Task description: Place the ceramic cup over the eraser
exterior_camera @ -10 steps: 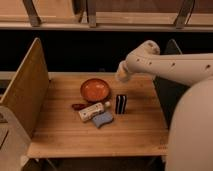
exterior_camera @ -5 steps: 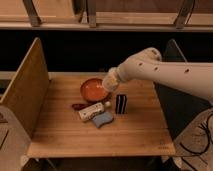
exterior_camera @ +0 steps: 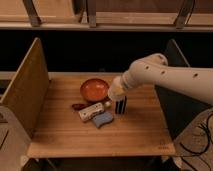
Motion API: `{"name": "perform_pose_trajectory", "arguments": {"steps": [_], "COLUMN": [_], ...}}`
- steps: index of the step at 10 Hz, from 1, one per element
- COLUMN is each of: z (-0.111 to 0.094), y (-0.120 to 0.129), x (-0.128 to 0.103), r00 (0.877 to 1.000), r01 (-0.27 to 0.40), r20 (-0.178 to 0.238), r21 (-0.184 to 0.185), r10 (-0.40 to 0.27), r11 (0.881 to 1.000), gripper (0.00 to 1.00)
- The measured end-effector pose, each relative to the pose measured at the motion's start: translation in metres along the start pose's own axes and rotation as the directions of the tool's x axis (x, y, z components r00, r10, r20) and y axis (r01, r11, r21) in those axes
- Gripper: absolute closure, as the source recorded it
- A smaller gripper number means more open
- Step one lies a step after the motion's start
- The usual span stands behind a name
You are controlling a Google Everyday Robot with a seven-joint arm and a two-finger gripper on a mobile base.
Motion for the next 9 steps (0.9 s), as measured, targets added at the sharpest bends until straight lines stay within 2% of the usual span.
{"name": "perform_pose_trajectory", "arguments": {"steps": [2,3,7,9], "z": [-0.013,-0.015,-0.011,0.005], "y": [-0.022,-0.026,-0.025,-0.016], "x": [0.011,0.012,0.015,0.015], "r00": [0.998,0.997,0.996,0.995], "r01": [-0.002,0.001,0.003,0.009], "r20": [-0.063,-0.078,-0.087,-0.096], "r21": [0.074,0.088,0.083,0.052], "r10": [0.007,0.006,0.005,-0.004], "r11": [0.997,0.996,0.997,0.999], "gripper": [1.0,1.0,1.0,1.0]}}
